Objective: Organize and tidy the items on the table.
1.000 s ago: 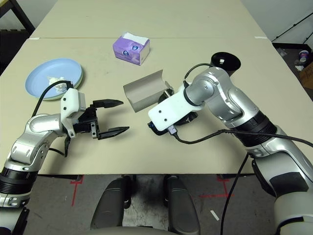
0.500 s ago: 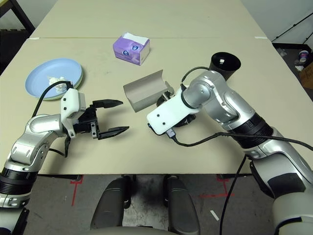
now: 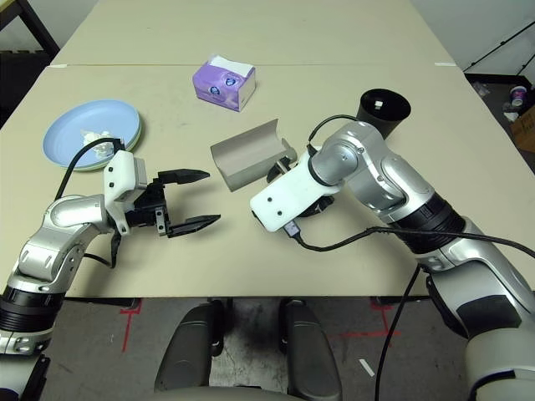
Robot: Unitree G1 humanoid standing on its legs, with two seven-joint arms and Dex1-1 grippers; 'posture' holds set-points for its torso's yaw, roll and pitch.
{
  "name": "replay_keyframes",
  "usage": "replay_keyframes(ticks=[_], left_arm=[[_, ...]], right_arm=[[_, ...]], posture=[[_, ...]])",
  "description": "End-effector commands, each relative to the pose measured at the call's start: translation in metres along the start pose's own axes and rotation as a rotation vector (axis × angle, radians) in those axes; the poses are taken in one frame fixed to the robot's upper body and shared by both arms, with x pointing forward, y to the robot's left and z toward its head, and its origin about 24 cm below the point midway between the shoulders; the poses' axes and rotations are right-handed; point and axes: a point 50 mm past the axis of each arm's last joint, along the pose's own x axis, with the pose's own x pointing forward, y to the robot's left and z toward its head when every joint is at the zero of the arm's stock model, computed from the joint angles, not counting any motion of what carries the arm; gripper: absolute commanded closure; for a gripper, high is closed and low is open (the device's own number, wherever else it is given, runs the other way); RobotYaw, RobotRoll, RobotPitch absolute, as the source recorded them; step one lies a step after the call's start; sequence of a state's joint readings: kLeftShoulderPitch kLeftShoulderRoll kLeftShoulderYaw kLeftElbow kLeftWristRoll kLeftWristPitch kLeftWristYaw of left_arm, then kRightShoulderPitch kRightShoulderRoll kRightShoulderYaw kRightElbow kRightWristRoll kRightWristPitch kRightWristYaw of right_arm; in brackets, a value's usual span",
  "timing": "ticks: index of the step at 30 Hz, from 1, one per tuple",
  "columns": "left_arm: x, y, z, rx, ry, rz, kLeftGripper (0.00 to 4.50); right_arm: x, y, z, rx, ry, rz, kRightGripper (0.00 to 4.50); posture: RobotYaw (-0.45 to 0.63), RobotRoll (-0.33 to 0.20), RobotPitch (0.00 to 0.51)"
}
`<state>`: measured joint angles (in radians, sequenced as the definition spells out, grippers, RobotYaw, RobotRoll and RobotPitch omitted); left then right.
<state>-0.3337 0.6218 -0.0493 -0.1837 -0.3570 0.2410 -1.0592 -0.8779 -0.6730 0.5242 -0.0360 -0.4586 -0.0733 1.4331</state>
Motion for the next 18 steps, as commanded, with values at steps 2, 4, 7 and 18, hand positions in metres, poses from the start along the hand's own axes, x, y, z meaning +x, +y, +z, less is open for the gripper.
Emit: replay_keyframes(ticks=[2,4,7,18], left_arm=[[-0.0013,-0.0034,-0.0037,-0.007,0.016,-0.009,0.02],[-0.0015,-0.003,-0.0038,-0.006,0.017,-0.008,0.02],[-0.0015,-0.0028,-0.0035,-0.005,0.018,-0.009,0.02],[-0.0011,-0.0021,-0.0032,-0.001,0.021,-0.008,0.02]], right_arm=[[0.0075,0.0057,0.0002,-0.006,0.004,0.038,0.0],[0.0074,0.006,-0.0002,-0.006,0.006,0.041,0.0],[0.0068,0.007,-0.0009,-0.009,0.011,0.05,0.0],[0.0062,0.007,-0.0025,-0.028,0.02,0.056,0.0]], posture=[[0.1,0.0,0.199],[0.1,0.0,0.2],[0.1,0.0,0.199],[0.1,0.0,0.197]])
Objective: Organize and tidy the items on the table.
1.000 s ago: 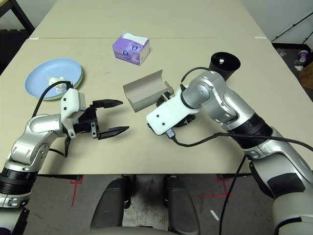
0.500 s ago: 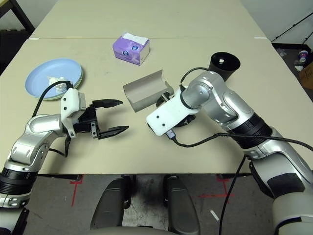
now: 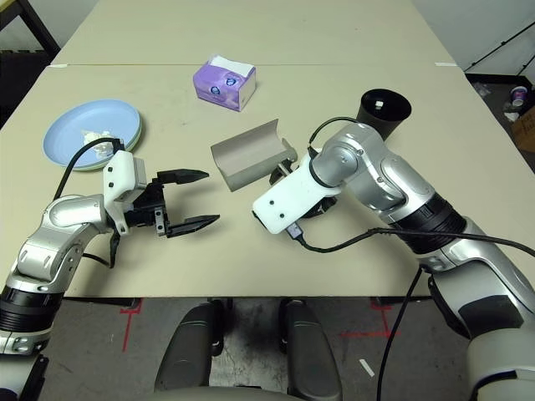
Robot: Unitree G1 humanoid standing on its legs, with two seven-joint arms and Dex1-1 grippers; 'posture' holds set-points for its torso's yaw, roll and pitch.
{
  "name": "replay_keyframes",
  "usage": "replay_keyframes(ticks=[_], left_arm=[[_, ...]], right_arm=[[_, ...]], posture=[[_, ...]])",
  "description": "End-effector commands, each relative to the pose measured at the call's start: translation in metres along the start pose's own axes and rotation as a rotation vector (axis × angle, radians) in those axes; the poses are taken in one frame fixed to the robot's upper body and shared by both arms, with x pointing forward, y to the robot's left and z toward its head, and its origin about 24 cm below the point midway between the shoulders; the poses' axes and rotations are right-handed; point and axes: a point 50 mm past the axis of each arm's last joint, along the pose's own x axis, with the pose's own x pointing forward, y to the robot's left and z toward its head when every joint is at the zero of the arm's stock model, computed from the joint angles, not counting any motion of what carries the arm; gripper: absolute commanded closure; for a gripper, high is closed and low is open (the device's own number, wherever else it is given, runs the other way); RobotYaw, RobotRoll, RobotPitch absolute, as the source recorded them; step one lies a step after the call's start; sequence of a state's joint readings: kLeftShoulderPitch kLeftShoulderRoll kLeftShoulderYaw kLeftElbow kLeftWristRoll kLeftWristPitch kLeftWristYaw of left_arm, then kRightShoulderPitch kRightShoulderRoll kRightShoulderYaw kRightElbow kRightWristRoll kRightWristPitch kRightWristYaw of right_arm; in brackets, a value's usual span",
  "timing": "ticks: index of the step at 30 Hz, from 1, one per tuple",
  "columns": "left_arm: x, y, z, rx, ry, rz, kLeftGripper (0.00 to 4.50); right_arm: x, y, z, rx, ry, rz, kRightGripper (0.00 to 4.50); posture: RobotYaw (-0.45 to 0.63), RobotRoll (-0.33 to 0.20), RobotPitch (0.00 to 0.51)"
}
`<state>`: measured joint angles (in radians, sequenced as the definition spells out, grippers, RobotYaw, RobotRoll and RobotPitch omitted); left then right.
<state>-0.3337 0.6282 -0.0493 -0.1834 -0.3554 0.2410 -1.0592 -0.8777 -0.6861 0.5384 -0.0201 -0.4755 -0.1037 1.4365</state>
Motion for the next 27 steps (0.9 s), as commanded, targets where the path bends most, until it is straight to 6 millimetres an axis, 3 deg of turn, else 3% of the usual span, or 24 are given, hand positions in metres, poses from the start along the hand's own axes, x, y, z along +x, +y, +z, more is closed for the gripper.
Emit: replay_keyframes(ticks=[1,25,27], left_arm=[[-0.0001,-0.0025,-0.0031,-0.005,0.014,-0.009,0.02],[0.0,-0.0015,-0.0036,-0.002,0.022,-0.011,0.02],[-0.0001,-0.0013,-0.0035,-0.002,0.022,-0.011,0.0]], right_arm=[[0.004,0.003,0.0009,-0.01,-0.004,0.025,0.0],[0.0012,0.0001,0.002,-0.044,-0.014,0.004,0.0],[0.0022,0.0007,0.0015,-0.044,-0.016,0.004,0.38]], posture=[[0.1,0.0,0.197],[0.1,0.0,0.189],[0.1,0.0,0.189]])
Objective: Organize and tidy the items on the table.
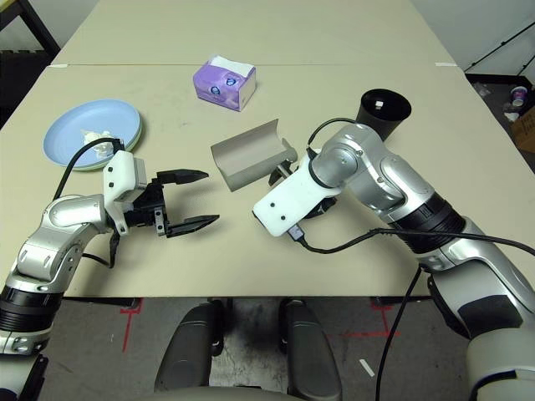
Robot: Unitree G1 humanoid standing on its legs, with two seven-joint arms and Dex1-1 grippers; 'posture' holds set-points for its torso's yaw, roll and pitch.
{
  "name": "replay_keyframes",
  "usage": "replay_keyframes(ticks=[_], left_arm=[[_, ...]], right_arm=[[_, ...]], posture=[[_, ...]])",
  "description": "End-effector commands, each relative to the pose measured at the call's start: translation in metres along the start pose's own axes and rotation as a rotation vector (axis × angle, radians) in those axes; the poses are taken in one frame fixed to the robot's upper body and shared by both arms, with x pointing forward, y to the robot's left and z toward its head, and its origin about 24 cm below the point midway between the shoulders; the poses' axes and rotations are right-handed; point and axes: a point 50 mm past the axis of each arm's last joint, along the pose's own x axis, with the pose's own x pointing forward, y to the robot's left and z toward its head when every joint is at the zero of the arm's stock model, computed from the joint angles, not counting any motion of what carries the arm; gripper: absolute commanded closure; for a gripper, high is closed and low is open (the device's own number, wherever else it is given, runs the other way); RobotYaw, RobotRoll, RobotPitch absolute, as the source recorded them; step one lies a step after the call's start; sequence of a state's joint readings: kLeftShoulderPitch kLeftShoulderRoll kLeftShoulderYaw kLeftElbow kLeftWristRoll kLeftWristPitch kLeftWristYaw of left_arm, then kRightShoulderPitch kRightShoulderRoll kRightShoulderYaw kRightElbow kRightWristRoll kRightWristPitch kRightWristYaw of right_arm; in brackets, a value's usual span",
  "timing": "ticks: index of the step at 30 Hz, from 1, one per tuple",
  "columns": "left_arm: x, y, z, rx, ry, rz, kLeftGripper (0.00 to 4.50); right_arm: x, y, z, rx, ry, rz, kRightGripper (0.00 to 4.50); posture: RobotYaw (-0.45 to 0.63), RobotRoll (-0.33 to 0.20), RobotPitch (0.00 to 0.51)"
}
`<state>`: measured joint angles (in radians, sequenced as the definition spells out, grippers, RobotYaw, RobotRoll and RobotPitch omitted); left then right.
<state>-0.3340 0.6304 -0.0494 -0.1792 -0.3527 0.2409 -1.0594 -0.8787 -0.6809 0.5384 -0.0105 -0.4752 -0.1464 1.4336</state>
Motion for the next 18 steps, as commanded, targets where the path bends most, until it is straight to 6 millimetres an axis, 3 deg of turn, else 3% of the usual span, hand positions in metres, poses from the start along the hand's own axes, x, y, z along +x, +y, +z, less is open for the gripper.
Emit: replay_keyframes(ticks=[1,10,18], left_arm=[[0.0004,-0.0017,-0.0027,-0.001,0.017,-0.013,0.0],[-0.0002,-0.0014,-0.0036,-0.002,0.02,-0.012,0.0],[0.0002,-0.0005,-0.0038,0.0,0.019,-0.013,0.0]], right_arm=[[0.0014,0.0012,-0.0003,-0.008,-0.006,0.005,0.6],[0.0056,0.0017,-0.0019,-0.012,-0.011,0.003,4.0],[0.002,-0.0002,-0.0041,-0.018,-0.008,-0.008,4.09]], posture=[[0.1,0.0,0.19],[0.1,0.0,0.188],[0.09,0.0,0.182]])
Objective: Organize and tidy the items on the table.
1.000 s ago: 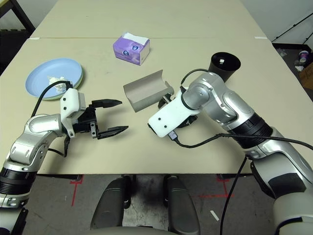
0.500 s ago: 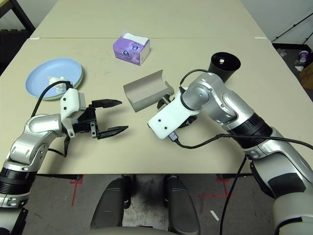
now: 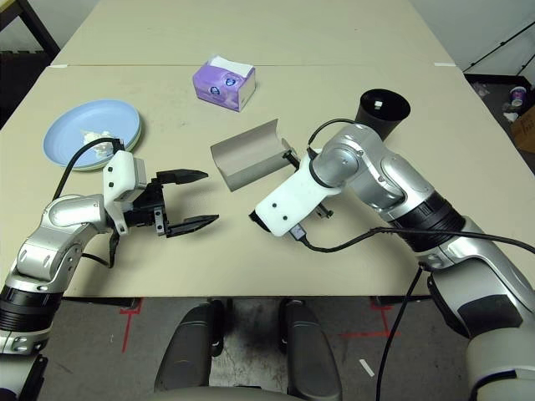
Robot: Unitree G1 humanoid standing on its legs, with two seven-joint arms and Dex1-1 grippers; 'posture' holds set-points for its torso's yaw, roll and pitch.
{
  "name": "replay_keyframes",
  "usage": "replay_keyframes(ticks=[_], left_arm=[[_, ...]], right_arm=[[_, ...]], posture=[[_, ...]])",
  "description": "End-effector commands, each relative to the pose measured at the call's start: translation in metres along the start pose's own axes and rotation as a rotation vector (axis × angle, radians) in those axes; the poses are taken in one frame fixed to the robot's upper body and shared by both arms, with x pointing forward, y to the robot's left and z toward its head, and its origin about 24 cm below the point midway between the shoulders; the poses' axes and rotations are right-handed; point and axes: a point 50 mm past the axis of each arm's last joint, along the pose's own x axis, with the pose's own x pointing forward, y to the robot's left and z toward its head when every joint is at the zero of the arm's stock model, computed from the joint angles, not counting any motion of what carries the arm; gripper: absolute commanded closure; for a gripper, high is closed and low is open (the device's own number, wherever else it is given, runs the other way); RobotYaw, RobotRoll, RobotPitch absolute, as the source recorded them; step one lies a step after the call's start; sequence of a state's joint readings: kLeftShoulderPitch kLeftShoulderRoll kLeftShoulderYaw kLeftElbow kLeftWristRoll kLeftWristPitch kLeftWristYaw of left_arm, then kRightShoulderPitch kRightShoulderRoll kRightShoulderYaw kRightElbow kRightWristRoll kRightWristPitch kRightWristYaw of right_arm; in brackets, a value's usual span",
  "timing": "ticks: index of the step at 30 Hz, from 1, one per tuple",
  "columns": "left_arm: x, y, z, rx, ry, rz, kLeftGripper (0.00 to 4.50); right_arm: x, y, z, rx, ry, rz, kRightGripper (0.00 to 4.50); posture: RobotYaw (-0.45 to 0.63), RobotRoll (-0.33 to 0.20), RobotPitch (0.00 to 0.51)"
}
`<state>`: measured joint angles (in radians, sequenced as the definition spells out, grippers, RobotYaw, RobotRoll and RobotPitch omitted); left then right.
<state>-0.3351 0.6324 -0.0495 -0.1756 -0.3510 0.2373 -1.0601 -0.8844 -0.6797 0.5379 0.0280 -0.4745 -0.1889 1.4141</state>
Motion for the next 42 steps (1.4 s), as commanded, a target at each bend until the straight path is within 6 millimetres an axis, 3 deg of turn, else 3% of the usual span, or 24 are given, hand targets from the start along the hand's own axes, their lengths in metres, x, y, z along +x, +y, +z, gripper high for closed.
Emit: replay_keyframes(ticks=[1,7,19,32,42], left_arm=[[0.001,-0.001,-0.004,-0.003,0.016,-0.015,0.0],[0.002,0.0,-0.004,-0.003,0.015,-0.019,0.0],[0.001,0.001,-0.006,-0.007,0.015,-0.025,0.0],[-0.004,-0.001,-0.009,-0.037,0.004,0.059,0.0],[-0.009,0.004,0.005,-0.033,-0.047,0.221,0.0]], right_arm=[[-0.001,-0.001,-0.001,-0.007,-0.003,-0.004,4.09],[-0.013,-0.01,0.001,-0.004,-0.005,-0.026,4.09],[-0.059,-0.026,0.006,0.065,-0.057,-0.044,4.09],[-0.022,-0.05,-0.011,0.064,0.034,-0.201,4.09],[-0.017,-0.067,-0.009,0.041,0.042,-0.257,4.09]], posture=[[0.09,0.0,0.182],[0.09,0.0,0.18],[0.06,0.0,0.17],[0.08,0.0,0.17],[0.1,0.0,0.171]])
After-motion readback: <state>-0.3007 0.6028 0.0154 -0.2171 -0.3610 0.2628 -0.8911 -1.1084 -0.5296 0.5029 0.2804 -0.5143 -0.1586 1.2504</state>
